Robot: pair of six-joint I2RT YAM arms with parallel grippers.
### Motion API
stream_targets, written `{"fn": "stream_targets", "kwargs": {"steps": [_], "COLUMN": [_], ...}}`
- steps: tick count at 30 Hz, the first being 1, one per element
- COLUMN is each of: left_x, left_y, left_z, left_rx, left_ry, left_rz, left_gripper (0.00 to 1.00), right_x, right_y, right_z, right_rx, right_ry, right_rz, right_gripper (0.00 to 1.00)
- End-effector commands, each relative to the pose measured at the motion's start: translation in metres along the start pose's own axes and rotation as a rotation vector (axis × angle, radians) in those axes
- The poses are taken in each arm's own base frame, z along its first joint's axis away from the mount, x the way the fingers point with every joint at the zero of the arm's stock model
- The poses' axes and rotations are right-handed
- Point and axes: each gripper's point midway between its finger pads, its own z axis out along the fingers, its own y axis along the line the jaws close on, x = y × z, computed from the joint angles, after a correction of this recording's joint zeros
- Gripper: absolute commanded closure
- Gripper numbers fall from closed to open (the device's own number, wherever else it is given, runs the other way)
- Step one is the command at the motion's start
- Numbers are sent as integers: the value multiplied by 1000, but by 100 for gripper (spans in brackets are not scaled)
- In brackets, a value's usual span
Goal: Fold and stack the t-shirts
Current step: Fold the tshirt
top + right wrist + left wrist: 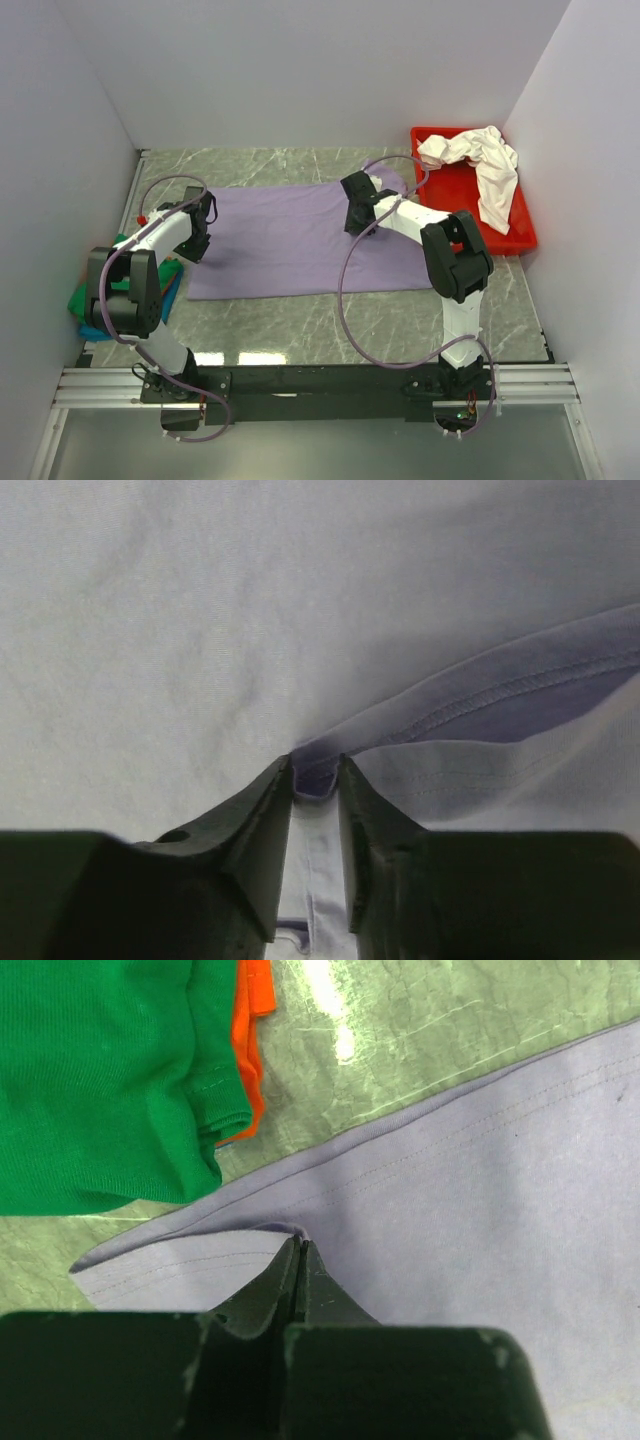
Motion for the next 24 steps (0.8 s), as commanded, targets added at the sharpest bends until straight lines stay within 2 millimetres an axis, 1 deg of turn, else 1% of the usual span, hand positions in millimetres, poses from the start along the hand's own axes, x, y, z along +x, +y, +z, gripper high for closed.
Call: {"fn": "stream_targets", "kwargs": {"steps": [1, 2, 4, 5, 7, 9, 16, 17, 20, 24], "left_x": [-4, -3, -3, -3, -4, -4, -6, -7, -8, -10], "left_y": [-3, -2, -2, -2, 0, 1, 4, 3, 5, 7], "left_z": [-8, -8, -8, -8, -8, -8, -13, -14, -16, -18], "left_rx": [33, 34, 34, 34, 30, 28, 35, 38, 41, 39], "left_ry": [-8, -7, -7, -9, -10, -11, -18, -21, -26, -30], "left_rz": [-4, -3, -3, -3, -4, -4, -14, -18, -23, -29], "left_gripper": [99, 99, 99, 99, 99, 99, 99, 99, 99, 99], "right_x": [-10, -10, -11, -12, -14, -15, -42, -43, -50, -56], "right_y": [-5, -6, -7, -8, -8, -11, -18, -17, -16, -14], "right_z": [-12, -12, -15, -15, -19, -23, -60, -63, -71, -74], "right_rx": [25, 27, 35, 37, 39, 48, 65, 62, 56, 58], "right_ry": [-43, -45, -49, -50, -61, -65, -157, -159, -174, -185], "right_rz": [2, 2, -1, 0, 4, 5, 19, 17, 17, 17], "right_gripper": [69, 76, 85, 93, 100, 100, 100, 100, 100, 100]}}
